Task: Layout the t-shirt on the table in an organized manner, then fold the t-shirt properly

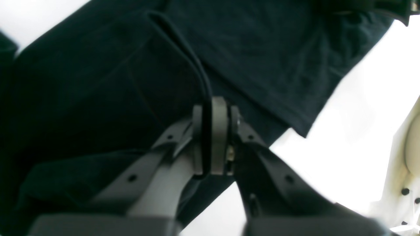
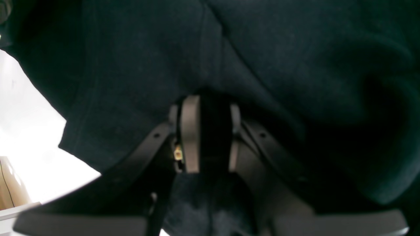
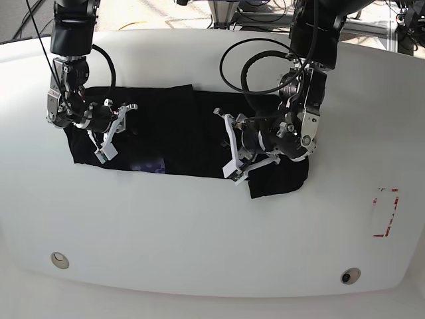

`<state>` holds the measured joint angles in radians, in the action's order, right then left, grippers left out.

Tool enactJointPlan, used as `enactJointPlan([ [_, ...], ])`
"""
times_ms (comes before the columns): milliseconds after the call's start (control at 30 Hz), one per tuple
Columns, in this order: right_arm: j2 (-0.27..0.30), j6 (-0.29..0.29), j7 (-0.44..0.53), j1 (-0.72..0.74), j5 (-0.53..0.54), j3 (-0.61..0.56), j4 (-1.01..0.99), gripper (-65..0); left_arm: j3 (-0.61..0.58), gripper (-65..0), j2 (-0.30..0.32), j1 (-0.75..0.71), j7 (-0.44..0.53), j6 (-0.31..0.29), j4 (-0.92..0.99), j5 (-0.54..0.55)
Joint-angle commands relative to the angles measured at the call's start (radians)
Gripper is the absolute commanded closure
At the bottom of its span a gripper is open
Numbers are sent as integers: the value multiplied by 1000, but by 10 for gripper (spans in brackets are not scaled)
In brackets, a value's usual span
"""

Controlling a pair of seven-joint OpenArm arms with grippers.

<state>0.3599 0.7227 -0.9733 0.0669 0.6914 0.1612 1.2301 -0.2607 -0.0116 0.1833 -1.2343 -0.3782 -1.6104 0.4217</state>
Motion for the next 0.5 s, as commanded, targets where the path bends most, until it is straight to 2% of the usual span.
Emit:
enactJointPlan([
  [0, 0, -25, -91, -8, -92, -10, -11, -130, 1, -90, 20, 20, 9, -2, -21, 18],
  [233, -6, -25, -91, -8, -92, -12, -11, -130, 41, -260, 38, 22, -89, -5, -46, 22],
  [467, -8, -25, -91, -6, -92, -12, -11, -130, 163, -375, 42, 20, -112, -18, -184, 67],
])
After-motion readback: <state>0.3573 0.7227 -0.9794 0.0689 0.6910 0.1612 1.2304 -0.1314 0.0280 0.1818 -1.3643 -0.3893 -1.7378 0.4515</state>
